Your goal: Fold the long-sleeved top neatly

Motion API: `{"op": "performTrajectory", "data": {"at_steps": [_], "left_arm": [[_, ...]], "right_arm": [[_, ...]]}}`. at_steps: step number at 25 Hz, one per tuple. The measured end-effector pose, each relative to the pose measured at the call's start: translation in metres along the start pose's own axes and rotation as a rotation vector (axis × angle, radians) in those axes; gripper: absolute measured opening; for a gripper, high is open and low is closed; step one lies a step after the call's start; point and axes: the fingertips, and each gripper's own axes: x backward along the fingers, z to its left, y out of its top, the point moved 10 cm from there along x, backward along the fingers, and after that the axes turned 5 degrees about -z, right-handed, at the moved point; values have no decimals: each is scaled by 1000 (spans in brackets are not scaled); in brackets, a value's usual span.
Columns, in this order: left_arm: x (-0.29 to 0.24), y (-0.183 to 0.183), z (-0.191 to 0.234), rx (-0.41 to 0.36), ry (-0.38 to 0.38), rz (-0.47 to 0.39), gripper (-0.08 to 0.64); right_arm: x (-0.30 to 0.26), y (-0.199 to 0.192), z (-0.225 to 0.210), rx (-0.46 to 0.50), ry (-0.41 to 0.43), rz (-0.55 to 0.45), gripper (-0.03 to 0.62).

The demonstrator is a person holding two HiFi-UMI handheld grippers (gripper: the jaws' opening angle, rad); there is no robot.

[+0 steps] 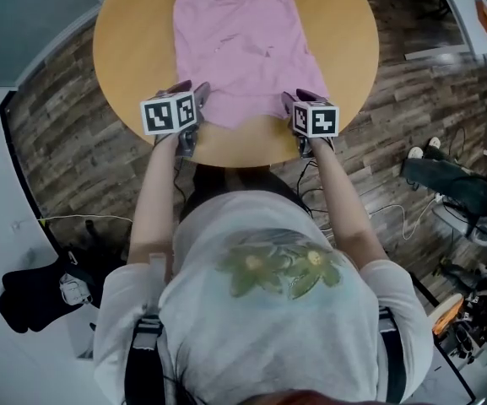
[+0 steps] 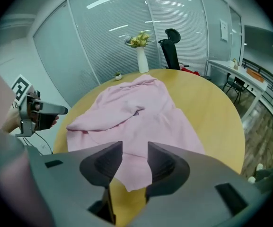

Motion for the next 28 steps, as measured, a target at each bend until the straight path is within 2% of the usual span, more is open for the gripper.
{"op": "performTrajectory", "data": {"at_steps": [2,5,8,9,10,11,13,15,17,19,21,24,25,26,28], "left_arm": [[-8,8,17,-119,44,32,180],[-37,21,24,-306,39,153,196],[-66,25,21,-403,6,300,192],[-69,22,19,-421,6,320,162],[-67,19,14,-444,12,314,35],[-64,16,8,-475,14,289,15],[-54,3,-10,-575,1,228,15],[-43,-15,-31,-727,-3,197,15],[-41,-38,-47,-899,8,204,15],[-46,-59,-58,-1018,11,236,15],[-51,-73,-66,-1039,-2,263,15],[-55,-80,-69,-999,-1,267,16],[-55,-78,-66,-980,9,260,16],[-53,-75,-62,-953,20,247,17],[-45,-67,-52,-868,42,206,17]], "right_arm": [[-5,9,2,4,27,-4,160],[-18,27,10,23,71,-6,160],[-35,45,19,29,113,-2,160],[-40,50,22,24,128,1,162],[-45,56,25,16,141,4,164],[-49,62,28,6,151,3,167],[-62,79,32,-21,159,0,171],[-79,97,35,-64,152,10,183],[-100,116,40,-113,134,32,206],[-124,133,48,-144,102,72,228],[-148,139,55,-134,46,143,229],[-179,131,61,-54,-35,280,226],[-183,131,62,-30,-49,298,193],[-182,132,63,-17,-53,289,97],[-169,141,67,-30,-21,210,62]]}}
